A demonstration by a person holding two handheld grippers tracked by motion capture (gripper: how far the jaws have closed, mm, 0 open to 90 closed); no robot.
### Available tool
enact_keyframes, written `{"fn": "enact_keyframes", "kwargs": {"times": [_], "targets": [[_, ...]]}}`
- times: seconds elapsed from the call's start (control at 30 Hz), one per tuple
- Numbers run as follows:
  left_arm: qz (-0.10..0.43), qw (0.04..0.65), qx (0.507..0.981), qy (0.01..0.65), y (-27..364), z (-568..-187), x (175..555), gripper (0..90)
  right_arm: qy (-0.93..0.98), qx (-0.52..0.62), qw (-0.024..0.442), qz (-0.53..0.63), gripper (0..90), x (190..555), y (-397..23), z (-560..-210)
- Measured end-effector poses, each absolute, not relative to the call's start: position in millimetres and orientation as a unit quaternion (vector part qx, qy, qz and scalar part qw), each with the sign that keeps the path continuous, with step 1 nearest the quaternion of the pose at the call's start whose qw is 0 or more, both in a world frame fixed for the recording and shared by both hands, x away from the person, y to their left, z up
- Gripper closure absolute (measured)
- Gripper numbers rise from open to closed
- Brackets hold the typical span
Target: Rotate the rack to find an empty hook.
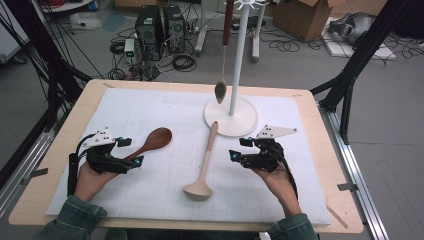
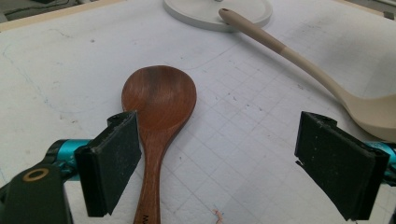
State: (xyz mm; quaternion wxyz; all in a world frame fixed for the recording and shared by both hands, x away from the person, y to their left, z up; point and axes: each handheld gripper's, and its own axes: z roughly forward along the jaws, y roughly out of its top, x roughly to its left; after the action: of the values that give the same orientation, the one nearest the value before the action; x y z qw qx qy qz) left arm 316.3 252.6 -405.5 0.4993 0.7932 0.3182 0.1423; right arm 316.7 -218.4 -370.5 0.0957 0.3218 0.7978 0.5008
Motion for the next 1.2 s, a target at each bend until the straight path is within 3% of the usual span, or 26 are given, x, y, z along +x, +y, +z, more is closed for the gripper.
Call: {"fn": "enact_keyframes", "kwargs": {"times": [0.37,0.77,0.93,1.2], "targets": [[0.142,0.497,0.796,0.316,250.1,-406.8,317.8,13.3,0.814,0.313,0.086,0.482,50.8,315.6,-209.0,-389.0],[0.141,0.496,0.797,0.315,250.1,-406.6,316.6,12.3,0.847,0.292,0.043,0.441,81.3,319.1,-191.5,-410.7],[0.141,0.497,0.797,0.314,250.9,-406.4,316.7,12.3,0.856,0.291,0.028,0.427,88.4,322.5,-186.1,-417.4],[0.141,0.500,0.794,0.317,251.6,-406.2,316.6,12.3,0.855,0.307,0.018,0.417,89.6,329.0,-185.8,-422.9]]}}
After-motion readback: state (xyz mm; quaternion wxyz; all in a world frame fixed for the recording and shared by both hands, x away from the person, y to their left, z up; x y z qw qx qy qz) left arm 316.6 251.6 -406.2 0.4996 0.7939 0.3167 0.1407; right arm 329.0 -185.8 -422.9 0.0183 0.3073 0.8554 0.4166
